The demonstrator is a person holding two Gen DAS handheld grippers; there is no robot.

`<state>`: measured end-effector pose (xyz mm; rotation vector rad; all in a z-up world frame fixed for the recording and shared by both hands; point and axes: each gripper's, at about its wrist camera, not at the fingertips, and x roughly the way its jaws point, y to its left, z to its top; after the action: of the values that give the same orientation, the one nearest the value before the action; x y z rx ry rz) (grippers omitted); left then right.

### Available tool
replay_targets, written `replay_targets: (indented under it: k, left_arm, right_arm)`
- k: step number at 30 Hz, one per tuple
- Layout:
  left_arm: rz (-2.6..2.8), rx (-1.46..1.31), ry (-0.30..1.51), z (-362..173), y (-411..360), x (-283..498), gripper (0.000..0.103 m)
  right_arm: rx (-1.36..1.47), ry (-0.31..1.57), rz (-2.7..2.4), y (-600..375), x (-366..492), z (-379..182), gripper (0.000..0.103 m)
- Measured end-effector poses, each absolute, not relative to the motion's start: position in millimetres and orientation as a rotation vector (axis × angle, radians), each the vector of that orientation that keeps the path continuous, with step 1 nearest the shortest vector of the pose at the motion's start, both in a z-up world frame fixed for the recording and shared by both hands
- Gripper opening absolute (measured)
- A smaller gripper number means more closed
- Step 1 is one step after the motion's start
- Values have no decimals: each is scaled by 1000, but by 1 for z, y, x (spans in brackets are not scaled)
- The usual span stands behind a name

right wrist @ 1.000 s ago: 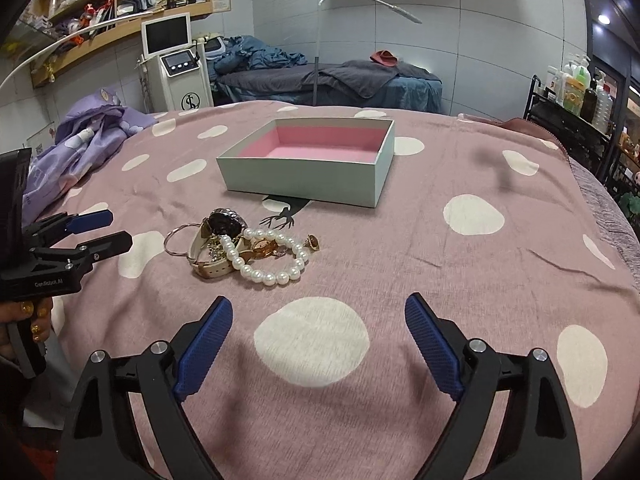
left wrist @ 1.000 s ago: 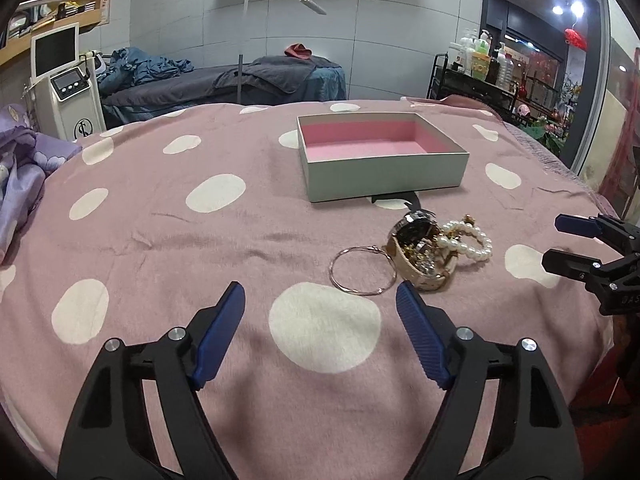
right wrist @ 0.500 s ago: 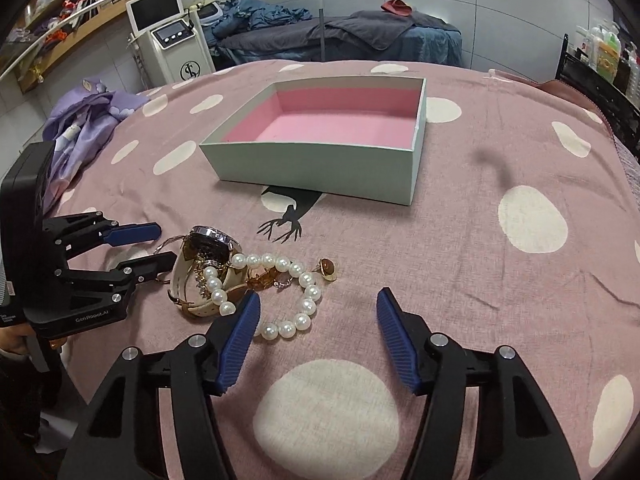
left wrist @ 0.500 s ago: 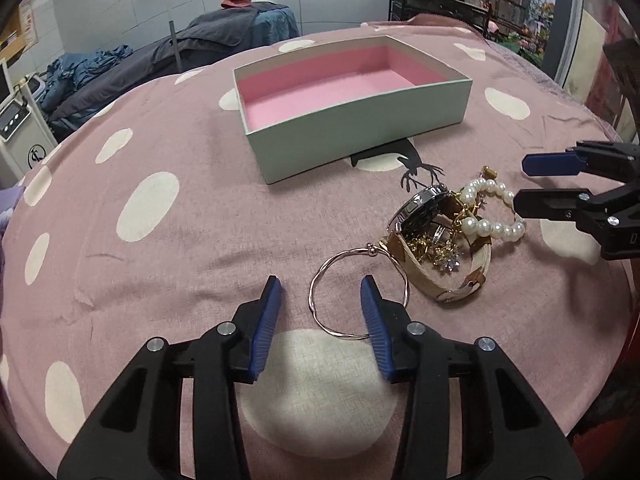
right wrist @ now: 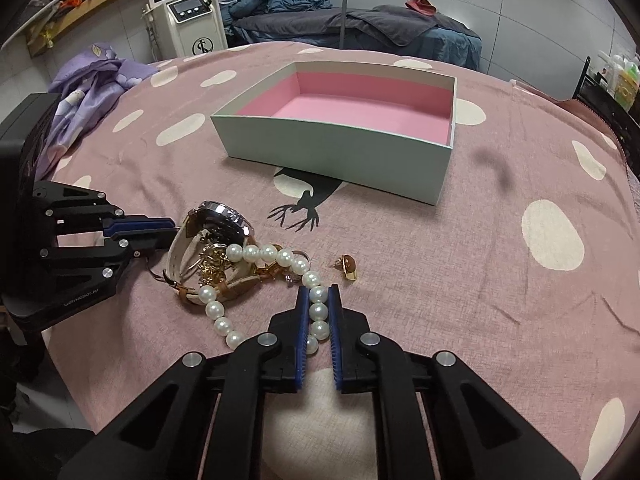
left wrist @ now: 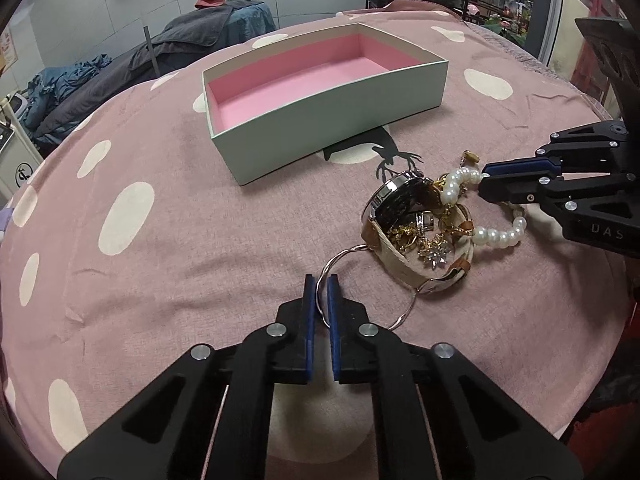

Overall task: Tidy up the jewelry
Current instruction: 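Grasp the silver hoop bangle with the left tool while the right tool grasps the pearl bracelet, then carry the bangle and pearl bracelet into the pink-lined box and open both tools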

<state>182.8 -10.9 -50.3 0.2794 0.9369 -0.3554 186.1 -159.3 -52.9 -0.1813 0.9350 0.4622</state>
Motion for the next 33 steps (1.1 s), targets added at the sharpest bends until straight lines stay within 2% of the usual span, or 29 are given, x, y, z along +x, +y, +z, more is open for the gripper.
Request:
replay_targets:
  k: [15, 28, 30, 31, 32, 33]
  left_arm:
    - [-340, 278, 752, 11, -2, 164, 3]
    - [-369, 231, 707, 38, 7, 178, 4]
    - [-371, 258, 757, 28, 9, 180, 14]
    - [-351, 284, 765, 22, 9, 179, 37]
    - [-338, 300, 773, 16, 9, 177, 73]
    - [-337, 302, 779, 10, 10, 175, 83]
  right_arm:
    - [-240, 655, 586, -163, 151, 22, 9]
    - [-188, 631, 566, -173, 174, 41, 9]
    - [-185, 640, 565, -172, 175, 38, 9]
    - [-182, 644, 566, -173, 175, 36, 9]
    - [-179, 651, 567, -173, 176, 34, 9]
    - [-176, 656, 567, -173, 176, 32, 9]
